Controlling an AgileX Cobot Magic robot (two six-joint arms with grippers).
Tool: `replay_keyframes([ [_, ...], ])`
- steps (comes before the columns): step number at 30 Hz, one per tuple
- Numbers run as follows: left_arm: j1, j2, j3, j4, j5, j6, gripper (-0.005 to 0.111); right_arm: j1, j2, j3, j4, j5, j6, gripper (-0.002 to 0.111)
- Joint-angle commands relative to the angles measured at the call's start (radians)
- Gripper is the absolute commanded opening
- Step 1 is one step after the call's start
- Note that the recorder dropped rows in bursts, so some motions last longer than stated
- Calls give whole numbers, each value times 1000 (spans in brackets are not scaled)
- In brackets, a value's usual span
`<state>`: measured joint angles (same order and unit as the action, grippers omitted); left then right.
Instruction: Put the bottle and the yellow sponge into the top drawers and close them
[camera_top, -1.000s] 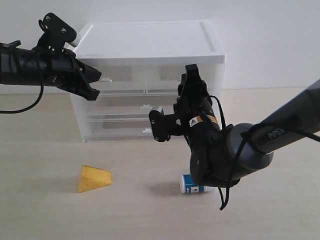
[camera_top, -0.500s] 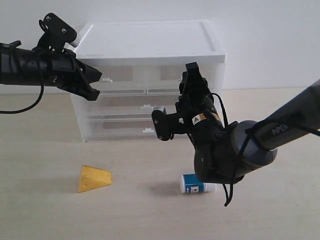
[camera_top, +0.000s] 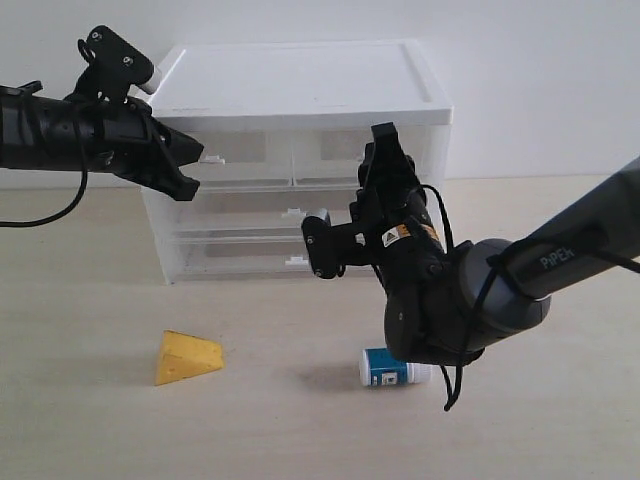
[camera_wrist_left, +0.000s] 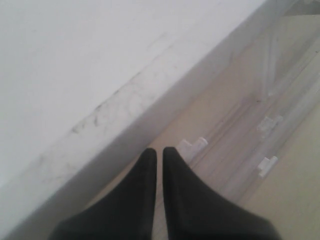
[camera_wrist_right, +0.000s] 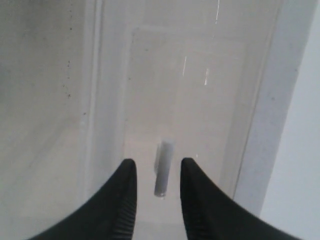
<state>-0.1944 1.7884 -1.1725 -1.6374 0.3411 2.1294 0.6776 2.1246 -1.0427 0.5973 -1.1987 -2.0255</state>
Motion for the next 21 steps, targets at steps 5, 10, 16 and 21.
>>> replay_keyframes([
  [5, 11, 2, -27, -41, -79, 3, 4, -28, 1, -35, 7, -22, 5, 0],
  [10, 11, 2, -27, -41, -79, 3, 4, -28, 1, -35, 7, -22, 5, 0],
  [16, 11, 2, -27, -41, -79, 3, 4, -28, 1, -35, 14, -22, 5, 0],
  [21, 11, 2, -27, -41, -79, 3, 4, -28, 1, -35, 31, -22, 5, 0],
])
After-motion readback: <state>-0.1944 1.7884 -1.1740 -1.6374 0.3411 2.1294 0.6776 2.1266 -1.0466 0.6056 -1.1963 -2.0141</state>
